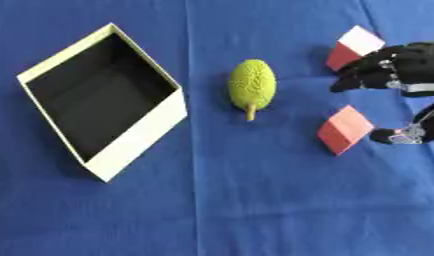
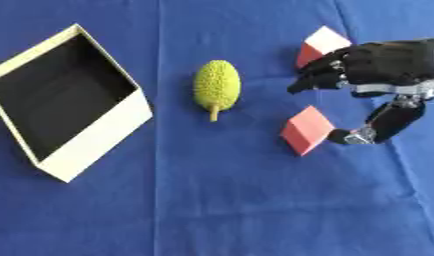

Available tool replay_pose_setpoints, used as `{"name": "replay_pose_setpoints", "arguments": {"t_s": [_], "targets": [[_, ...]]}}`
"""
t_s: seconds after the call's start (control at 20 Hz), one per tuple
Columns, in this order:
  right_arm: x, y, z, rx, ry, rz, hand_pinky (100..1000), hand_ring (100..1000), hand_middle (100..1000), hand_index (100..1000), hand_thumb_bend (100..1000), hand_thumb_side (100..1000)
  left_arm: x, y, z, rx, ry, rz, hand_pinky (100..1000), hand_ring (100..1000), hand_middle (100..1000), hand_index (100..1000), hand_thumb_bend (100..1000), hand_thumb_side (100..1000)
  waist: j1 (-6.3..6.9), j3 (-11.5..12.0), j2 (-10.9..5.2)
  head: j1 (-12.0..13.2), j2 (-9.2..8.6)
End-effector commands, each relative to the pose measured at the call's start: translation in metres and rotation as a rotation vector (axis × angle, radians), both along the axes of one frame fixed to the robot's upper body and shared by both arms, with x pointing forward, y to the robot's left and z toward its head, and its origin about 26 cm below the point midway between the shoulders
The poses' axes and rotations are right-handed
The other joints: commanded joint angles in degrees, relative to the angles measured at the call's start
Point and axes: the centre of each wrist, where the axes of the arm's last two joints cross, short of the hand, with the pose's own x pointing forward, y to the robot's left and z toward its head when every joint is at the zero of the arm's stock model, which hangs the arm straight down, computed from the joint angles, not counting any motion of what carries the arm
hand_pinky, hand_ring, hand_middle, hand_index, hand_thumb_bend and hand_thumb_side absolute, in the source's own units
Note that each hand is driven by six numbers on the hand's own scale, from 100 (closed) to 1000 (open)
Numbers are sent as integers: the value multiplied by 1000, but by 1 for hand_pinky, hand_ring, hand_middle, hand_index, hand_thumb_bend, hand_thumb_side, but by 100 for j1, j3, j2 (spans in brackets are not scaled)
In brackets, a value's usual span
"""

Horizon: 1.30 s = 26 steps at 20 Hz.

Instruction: Pick up objects on the table and place them in the box.

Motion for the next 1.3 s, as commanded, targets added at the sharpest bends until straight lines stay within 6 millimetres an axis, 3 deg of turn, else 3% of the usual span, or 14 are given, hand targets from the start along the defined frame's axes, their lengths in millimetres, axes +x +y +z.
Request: {"name": "replay_pose_setpoints", "arguments": {"t_s": [0.05, 0.85, 1.3], "targets": [[1, -5, 6, -33, 0, -8, 900, 952, 849, 978, 312, 317, -3, 1, 8, 20, -22, 0, 706, 759, 758, 839, 128, 700, 2, 7, -100, -18, -66], [10, -15, -12, -35, 72, -40, 898, 949, 835, 962, 320, 305, -3, 1, 7, 12, -17, -2, 706, 759, 759, 839, 123, 705, 6, 13, -79, -17, -117], [18, -15, -24, -32, 111, -50, 895, 944, 783, 934, 318, 292, -3, 0, 6, 9, -13, -6, 707, 759, 759, 840, 120, 709, 4, 36, -75, -31, -144]]}}
